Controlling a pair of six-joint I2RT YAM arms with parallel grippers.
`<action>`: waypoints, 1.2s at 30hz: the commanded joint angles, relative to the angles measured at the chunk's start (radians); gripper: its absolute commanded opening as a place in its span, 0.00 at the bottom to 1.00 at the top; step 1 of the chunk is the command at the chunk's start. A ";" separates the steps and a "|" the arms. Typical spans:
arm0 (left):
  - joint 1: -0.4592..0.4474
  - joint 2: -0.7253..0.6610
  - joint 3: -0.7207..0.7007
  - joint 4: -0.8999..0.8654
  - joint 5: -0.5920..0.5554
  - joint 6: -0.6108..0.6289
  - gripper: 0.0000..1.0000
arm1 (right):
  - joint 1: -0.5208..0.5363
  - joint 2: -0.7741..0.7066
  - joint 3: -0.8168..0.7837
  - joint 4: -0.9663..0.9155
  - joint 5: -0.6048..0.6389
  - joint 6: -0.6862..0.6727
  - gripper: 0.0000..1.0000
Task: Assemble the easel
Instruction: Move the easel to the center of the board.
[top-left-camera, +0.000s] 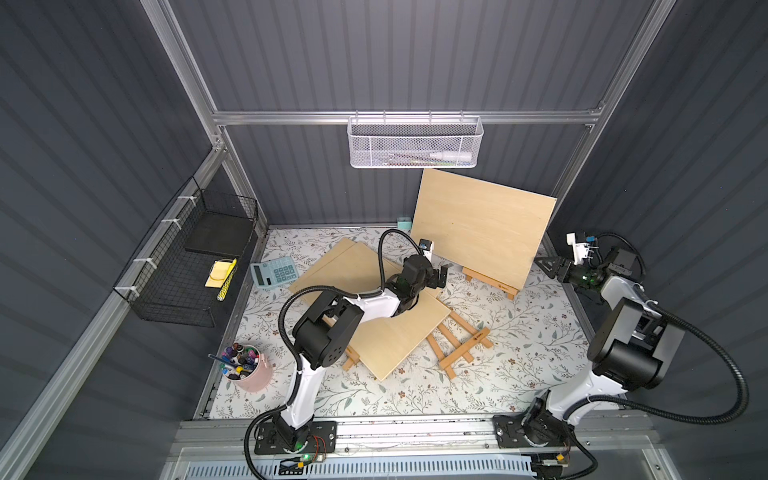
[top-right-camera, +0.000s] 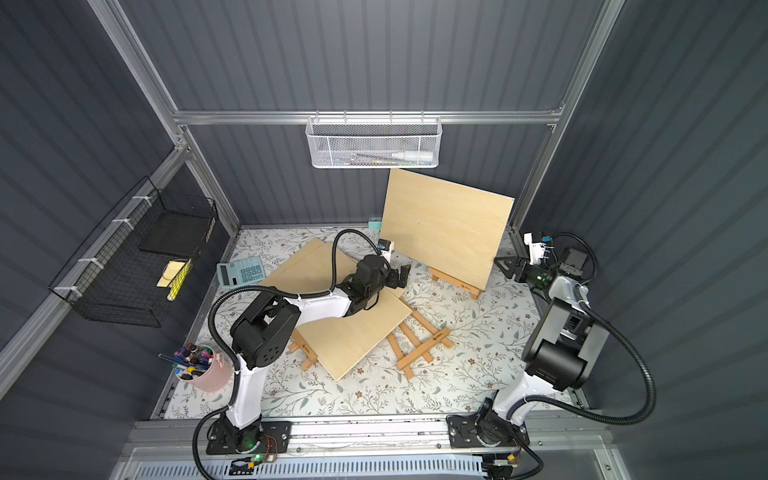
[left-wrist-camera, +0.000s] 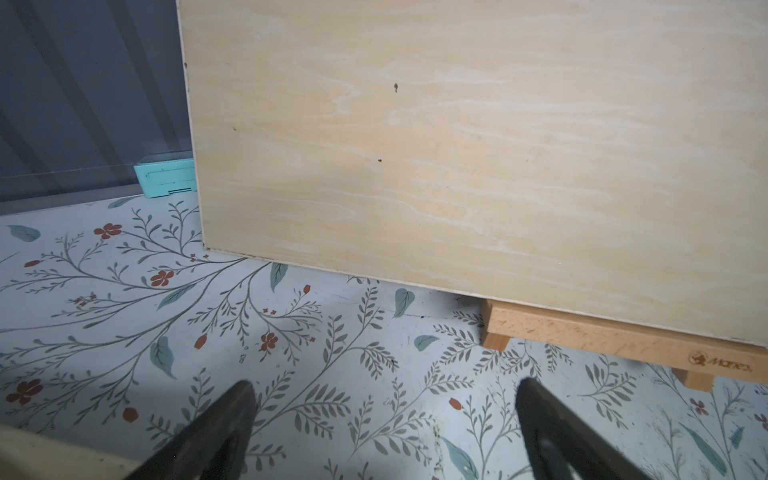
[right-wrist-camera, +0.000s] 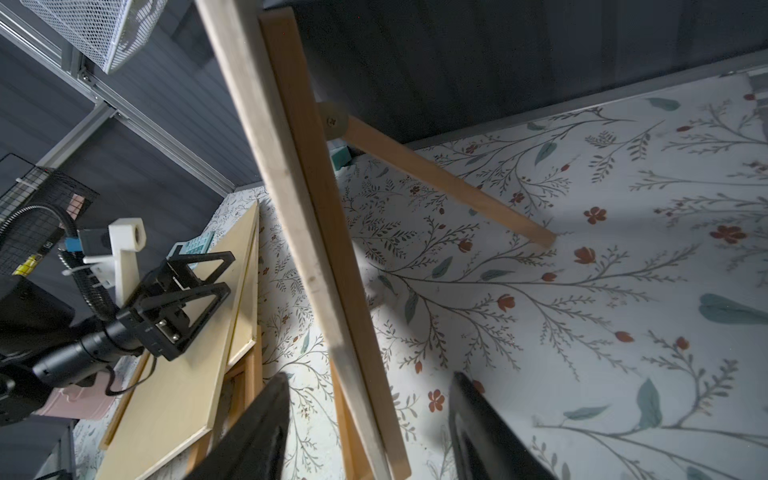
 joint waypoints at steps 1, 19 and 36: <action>-0.013 0.022 0.076 -0.035 -0.009 0.047 0.99 | 0.014 0.034 0.042 0.060 -0.035 0.010 0.60; -0.040 0.103 0.207 -0.139 -0.040 0.079 0.99 | 0.107 0.161 0.125 0.045 -0.077 -0.030 0.44; -0.089 0.092 0.218 -0.173 -0.024 0.091 0.99 | 0.174 0.089 0.051 -0.002 0.021 -0.091 0.00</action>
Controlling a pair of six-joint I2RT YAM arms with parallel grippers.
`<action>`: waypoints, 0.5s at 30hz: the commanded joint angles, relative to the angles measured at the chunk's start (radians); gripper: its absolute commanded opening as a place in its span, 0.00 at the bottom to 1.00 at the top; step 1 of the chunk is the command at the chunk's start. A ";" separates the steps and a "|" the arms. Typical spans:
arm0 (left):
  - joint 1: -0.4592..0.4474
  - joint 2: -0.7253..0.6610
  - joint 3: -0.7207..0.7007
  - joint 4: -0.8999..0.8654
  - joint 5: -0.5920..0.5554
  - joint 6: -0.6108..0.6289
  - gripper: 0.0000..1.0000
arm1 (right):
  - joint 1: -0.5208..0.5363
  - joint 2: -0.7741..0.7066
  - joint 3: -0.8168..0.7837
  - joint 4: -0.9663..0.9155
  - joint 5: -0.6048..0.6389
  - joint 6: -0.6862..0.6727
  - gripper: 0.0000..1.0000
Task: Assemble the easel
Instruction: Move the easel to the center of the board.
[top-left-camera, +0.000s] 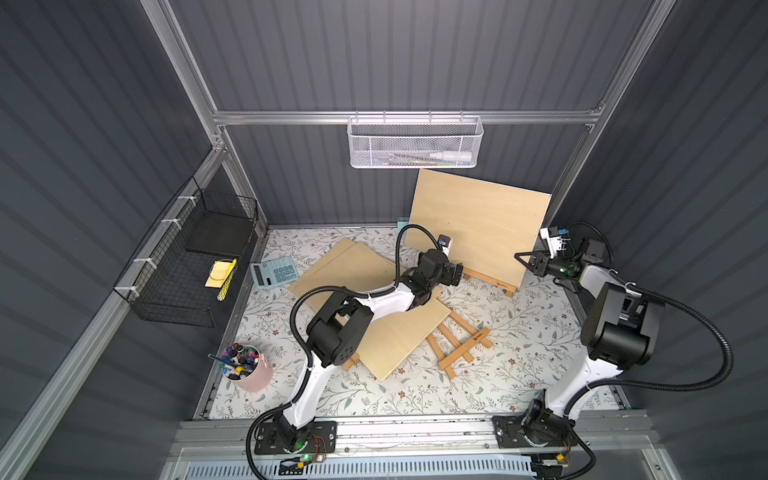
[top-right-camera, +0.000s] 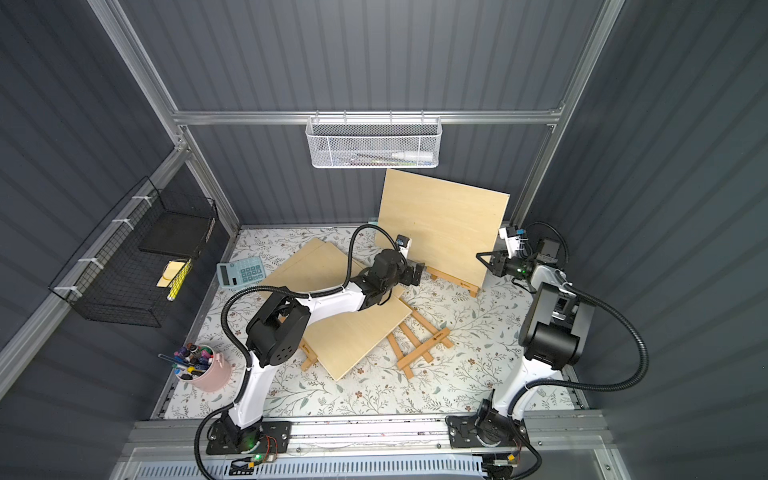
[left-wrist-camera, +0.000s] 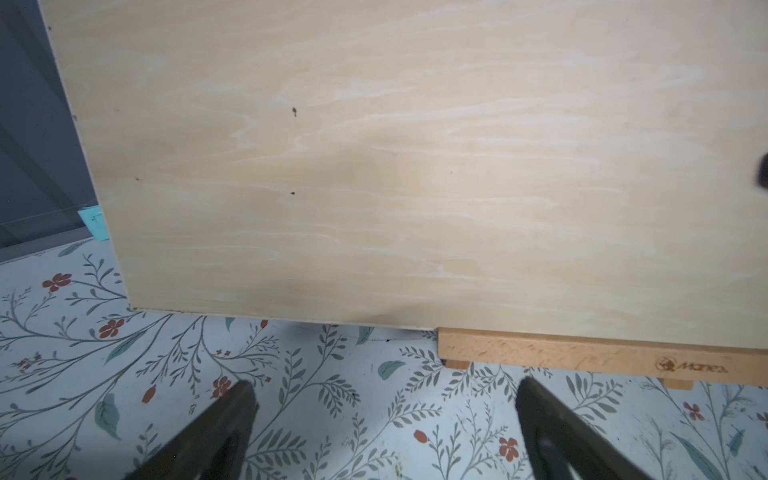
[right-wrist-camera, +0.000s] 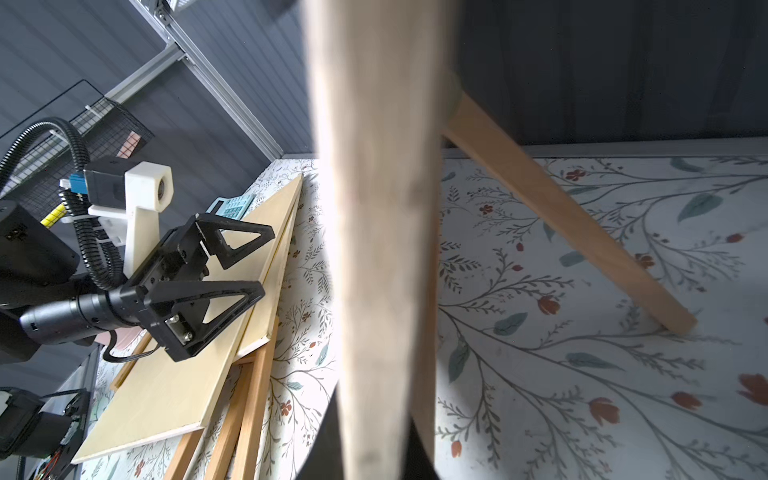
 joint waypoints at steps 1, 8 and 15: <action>-0.035 0.005 0.021 -0.020 0.015 0.031 0.99 | 0.030 -0.034 -0.028 -0.041 0.110 0.013 0.00; -0.082 0.034 0.034 -0.020 0.093 -0.095 0.99 | 0.107 -0.103 -0.106 0.000 0.211 0.033 0.00; -0.091 0.048 0.008 0.049 0.166 -0.291 0.99 | 0.245 -0.220 -0.263 0.163 0.438 0.096 0.00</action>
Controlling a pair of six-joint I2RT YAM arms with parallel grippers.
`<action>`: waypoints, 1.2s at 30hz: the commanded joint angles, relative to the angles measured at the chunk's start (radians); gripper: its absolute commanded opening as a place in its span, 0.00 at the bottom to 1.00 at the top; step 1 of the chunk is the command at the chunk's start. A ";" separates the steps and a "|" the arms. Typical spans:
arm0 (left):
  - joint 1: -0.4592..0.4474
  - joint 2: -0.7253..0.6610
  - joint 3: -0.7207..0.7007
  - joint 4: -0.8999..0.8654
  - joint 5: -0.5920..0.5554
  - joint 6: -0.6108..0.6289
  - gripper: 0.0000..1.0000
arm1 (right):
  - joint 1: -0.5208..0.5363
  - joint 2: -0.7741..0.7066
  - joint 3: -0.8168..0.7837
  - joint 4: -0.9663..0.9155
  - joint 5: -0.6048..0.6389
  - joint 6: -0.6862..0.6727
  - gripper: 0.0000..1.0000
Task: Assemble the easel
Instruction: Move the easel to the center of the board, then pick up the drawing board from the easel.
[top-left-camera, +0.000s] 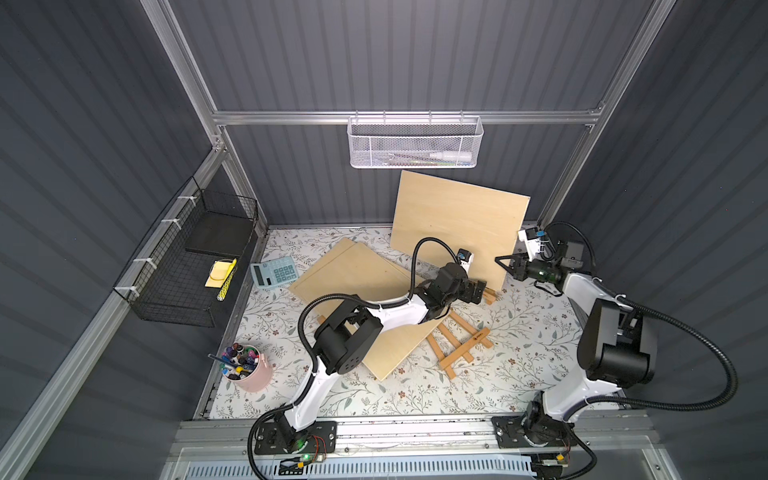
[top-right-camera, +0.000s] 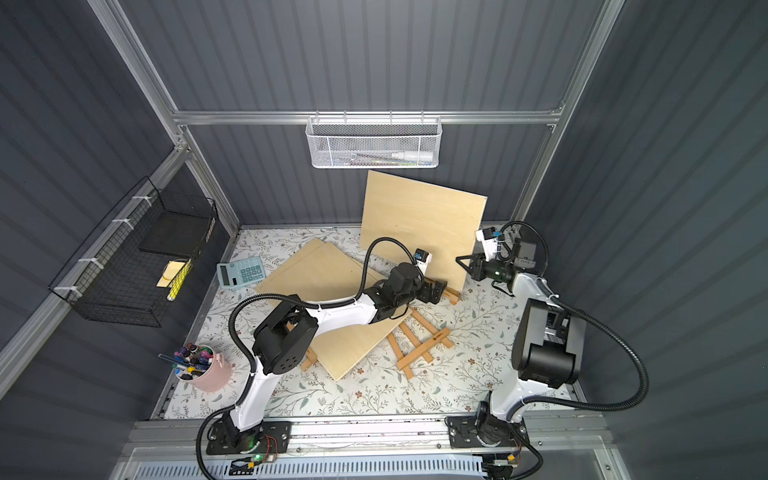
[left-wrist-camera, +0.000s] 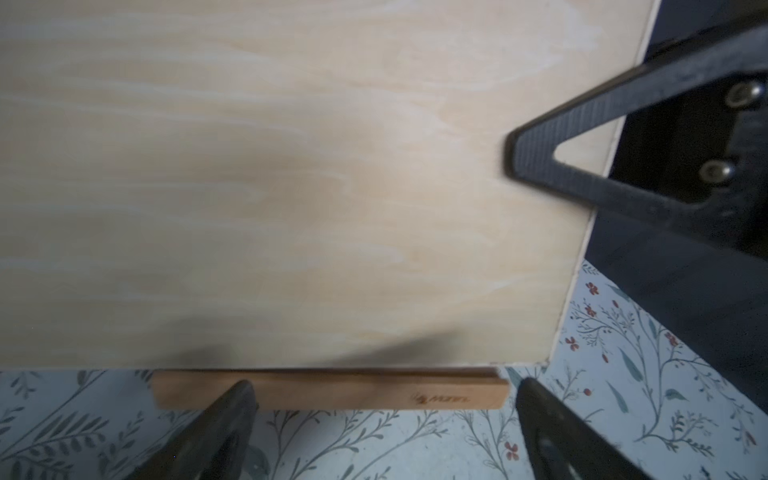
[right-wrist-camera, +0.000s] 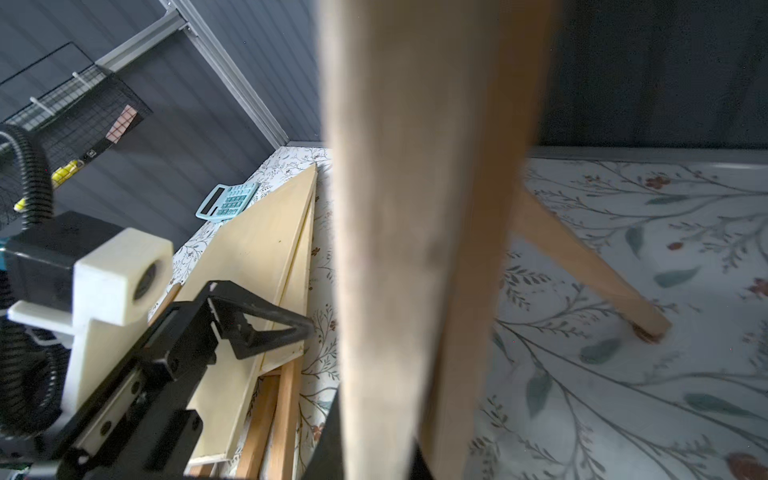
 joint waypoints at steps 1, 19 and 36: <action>0.007 0.039 0.011 0.037 0.048 -0.143 0.99 | 0.064 -0.025 -0.075 0.033 0.276 0.004 0.00; 0.005 -0.104 -0.180 0.054 -0.007 -0.354 0.99 | 0.122 -0.201 -0.146 0.213 0.397 0.168 0.00; 0.001 -0.040 -0.014 -0.215 0.026 -0.829 0.99 | 0.136 -0.331 -0.009 0.076 0.697 0.279 0.00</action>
